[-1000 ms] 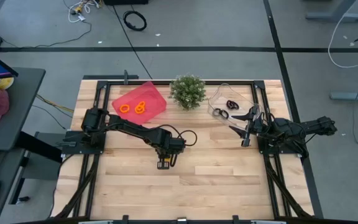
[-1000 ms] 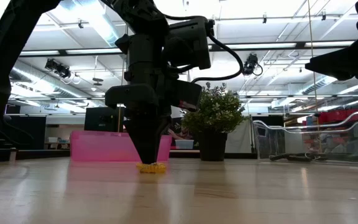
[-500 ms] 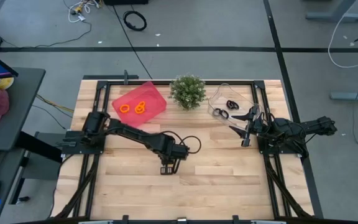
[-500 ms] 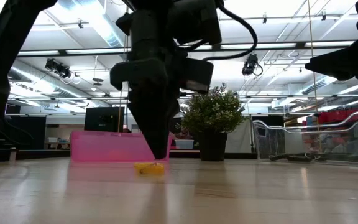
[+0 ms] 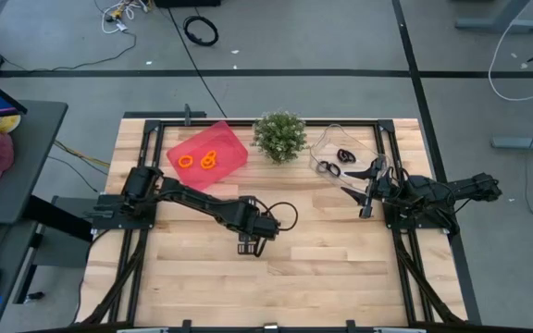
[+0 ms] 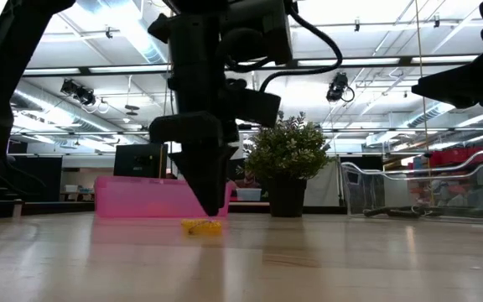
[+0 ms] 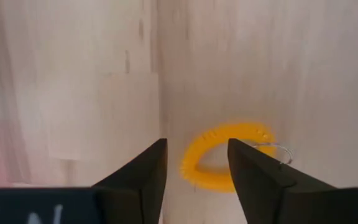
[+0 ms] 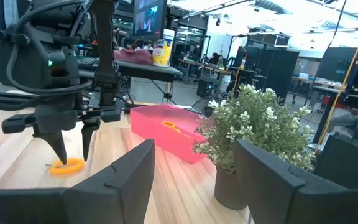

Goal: Sort spring keychains
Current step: Put the yellow spring keychain into the pink bin

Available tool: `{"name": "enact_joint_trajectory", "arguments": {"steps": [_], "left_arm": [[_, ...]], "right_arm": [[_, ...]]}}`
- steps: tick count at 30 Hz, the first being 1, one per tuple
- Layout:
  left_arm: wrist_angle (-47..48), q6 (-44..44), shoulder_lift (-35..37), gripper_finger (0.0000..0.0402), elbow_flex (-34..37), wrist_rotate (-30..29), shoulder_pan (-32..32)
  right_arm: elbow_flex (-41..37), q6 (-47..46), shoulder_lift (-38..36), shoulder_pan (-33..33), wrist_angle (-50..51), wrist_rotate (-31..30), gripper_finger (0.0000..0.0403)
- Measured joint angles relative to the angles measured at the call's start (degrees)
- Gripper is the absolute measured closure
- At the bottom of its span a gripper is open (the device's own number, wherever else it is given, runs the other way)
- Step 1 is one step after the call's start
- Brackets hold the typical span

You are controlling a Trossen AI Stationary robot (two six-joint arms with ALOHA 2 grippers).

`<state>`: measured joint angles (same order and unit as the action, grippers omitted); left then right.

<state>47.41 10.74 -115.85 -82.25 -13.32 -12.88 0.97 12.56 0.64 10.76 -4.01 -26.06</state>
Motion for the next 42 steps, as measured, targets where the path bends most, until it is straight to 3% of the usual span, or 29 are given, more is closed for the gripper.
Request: {"name": "enact_joint_trajectory", "arguments": {"steps": [12,15,19,21,26,31,42], "left_arm": [[-7.45,-0.89,0.61,0.0233,8.36,8.26,5.84],[-7.76,-2.1,0.61,0.0269,8.63,11.19,6.57],[-7.84,-5.67,0.48,0.037,8.65,14.87,6.26],[-7.74,-6.96,0.46,0.0382,8.59,16.27,5.99],[-5.92,-8.29,0.11,0.0388,6.09,11.75,4.82],[-2.02,-4.7,-0.5,0.0388,1.23,0.17,3.85],[8.77,3.86,-0.17,0.0388,-2.6,-43.51,1.31]], "right_arm": [[0.0,0.0,0.02,0.0,0.0,0.0,0.018],[0.0,-0.01,0.02,0.0,0.0,0.0,0.018],[0.0,-0.02,0.02,0.0,0.02,0.0,0.018],[0.0,-0.01,0.0,0.0,0.0,0.0,0.018],[0.0,0.0,0.02,-0.01,0.02,0.0,0.018],[0.0,-0.02,0.02,0.0,0.02,0.0,0.018],[0.0,-0.01,0.01,0.0,0.01,0.0,0.018]]}}
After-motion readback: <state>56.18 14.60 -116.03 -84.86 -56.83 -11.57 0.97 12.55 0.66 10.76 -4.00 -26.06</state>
